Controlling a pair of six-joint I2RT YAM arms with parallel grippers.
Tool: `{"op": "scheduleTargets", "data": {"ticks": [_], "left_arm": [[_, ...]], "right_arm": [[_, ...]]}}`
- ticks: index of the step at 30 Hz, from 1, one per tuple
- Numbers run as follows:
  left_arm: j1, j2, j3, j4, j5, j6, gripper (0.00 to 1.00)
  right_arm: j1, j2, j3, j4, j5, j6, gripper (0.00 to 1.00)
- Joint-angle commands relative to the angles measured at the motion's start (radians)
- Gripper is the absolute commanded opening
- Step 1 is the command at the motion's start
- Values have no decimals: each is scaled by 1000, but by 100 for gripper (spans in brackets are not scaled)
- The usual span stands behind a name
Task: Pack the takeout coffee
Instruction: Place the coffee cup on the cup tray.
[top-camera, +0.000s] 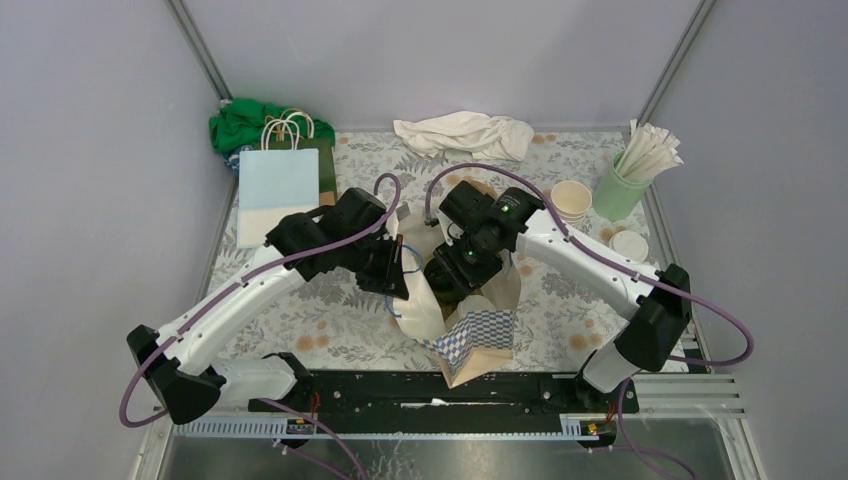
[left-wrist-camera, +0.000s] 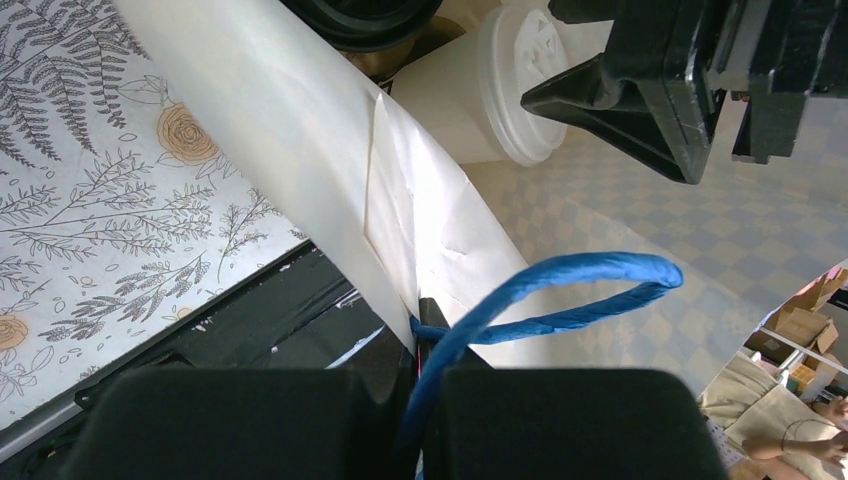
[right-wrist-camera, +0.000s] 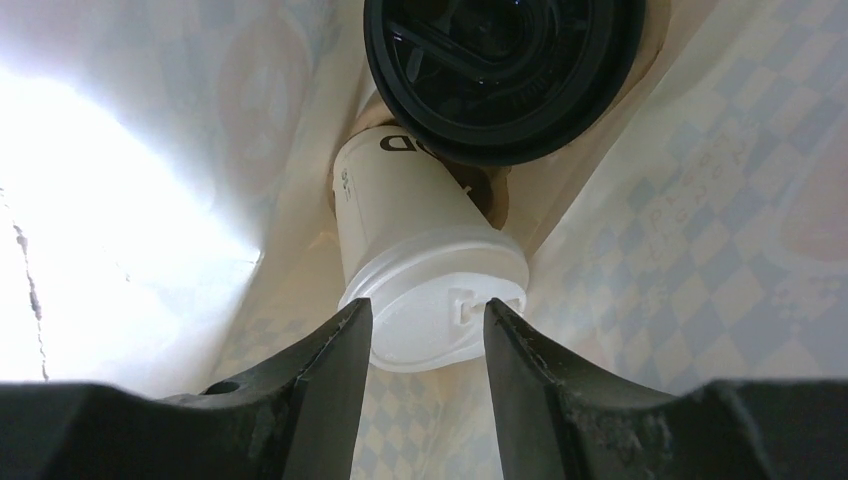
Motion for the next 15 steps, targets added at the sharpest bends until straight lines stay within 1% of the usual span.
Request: {"op": "scheduleTargets", "data": {"ticks": [1,3,4,6,9,12,15], "left_arm": [[6,-5,42,28,-2,15,0],[6,12,69,33,-9,18,1],[7,31,87,33,-8,22,2],[11,70,136,29,0,40,6],[16,122,200,3,-2,63,8],[20,150,246,-21,-8,61,14],[24,168,277,-32,-14,45,18]], "right_arm": [[7,-1,21,-48,24,-14,52],[7,-7,10,-48,20,-11,54],[7,-13,0,-40,27,-8,56],[2,-20,-11,-14,41,-3,65],[-2,-8,20,13,36,-13,67],[-2,-4,57,27,38,-17,67],[-3,-21,69,40,51,-22,76]]}}
